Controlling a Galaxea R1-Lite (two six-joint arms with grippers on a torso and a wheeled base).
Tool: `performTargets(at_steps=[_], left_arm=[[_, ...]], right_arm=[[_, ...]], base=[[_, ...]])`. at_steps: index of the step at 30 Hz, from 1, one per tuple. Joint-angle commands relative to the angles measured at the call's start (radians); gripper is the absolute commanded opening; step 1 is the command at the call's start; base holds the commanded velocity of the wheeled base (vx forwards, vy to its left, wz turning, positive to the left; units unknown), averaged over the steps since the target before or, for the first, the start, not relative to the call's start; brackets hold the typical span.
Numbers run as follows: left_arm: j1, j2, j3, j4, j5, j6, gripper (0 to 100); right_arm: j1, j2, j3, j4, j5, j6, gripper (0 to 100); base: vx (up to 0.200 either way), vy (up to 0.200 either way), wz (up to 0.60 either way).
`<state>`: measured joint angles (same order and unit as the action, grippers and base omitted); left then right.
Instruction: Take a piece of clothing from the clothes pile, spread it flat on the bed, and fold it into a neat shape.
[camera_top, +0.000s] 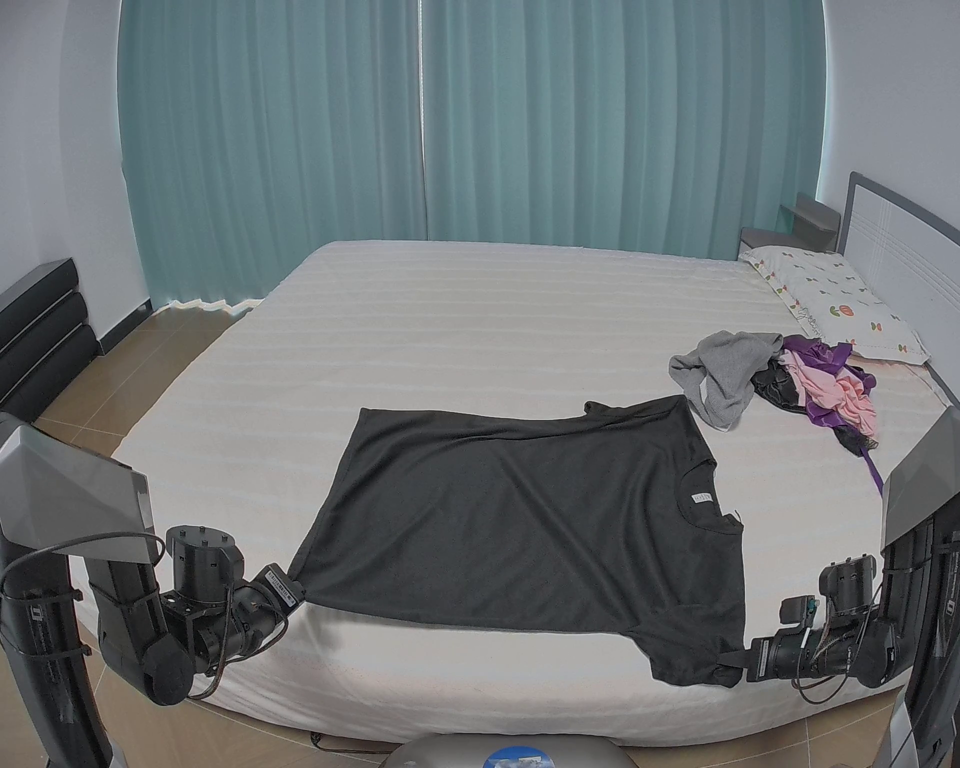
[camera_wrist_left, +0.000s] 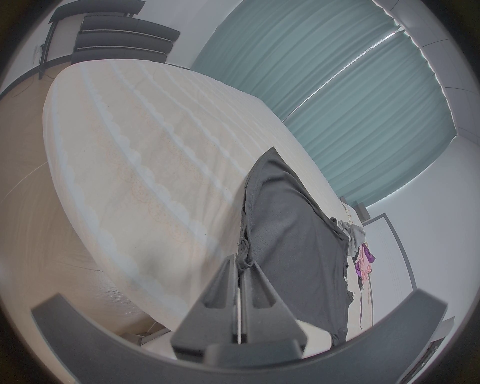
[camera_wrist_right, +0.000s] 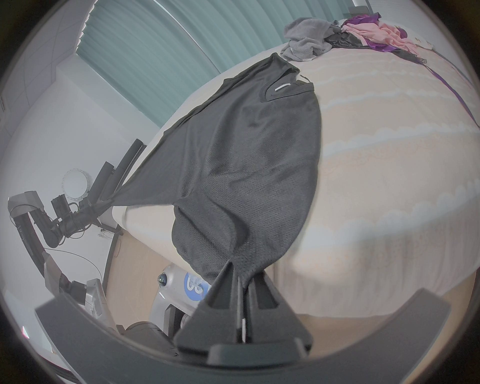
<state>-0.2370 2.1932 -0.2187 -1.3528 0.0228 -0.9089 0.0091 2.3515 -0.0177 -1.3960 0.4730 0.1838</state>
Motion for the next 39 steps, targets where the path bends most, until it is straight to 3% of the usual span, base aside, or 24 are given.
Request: performTargets(at_steps=[1,7,9,14,15,23,29,30,39], left_arm=[[-0.001,-0.007,0.004,0.004,0.0,0.004,0],[0.007,-0.032,0.024,0.009,0.009,0.073,0],[0.007,-0.038,0.029,0.011,0.009,0.079,0],[0.005,-0.049,0.053,0.029,0.009,0.124,0],[0.005,-0.062,0.068,0.052,0.009,0.168,0],[0.002,-0.136,0.085,0.178,0.014,0.257,0],[-0.001,-0.138,0.081,0.216,0.029,0.265,0],[-0.001,-0.138,0.081,0.216,0.029,0.265,0],[-0.002,-0.116,0.079,0.207,0.029,0.265,0]], right_arm=[[-0.029,-0.078,0.018,0.041,0.009,-0.004,0],[-0.071,-0.219,0.018,0.183,0.087,-0.004,0],[-0.071,-0.233,0.018,0.219,0.088,-0.01,0],[-0.094,-0.245,0.018,0.296,0.088,-0.112,0],[-0.112,-0.262,0.018,0.338,0.093,-0.153,0],[-0.121,-0.267,0.018,0.374,0.093,-0.167,0],[-0.113,-0.222,0.018,0.397,0.09,-0.202,0],[-0.113,-0.222,0.018,0.397,0.09,-0.202,100],[-0.121,-0.179,-0.024,0.362,0.096,-0.187,100]], base=[[0.0,0.0,0.0],[0.0,0.0,0.0],[0.0,0.0,0.0],[0.0,0.0,0.0],[0.0,0.0,0.0],[0.0,0.0,0.0],[0.0,0.0,0.0],[0.0,0.0,0.0],[0.0,0.0,0.0]])
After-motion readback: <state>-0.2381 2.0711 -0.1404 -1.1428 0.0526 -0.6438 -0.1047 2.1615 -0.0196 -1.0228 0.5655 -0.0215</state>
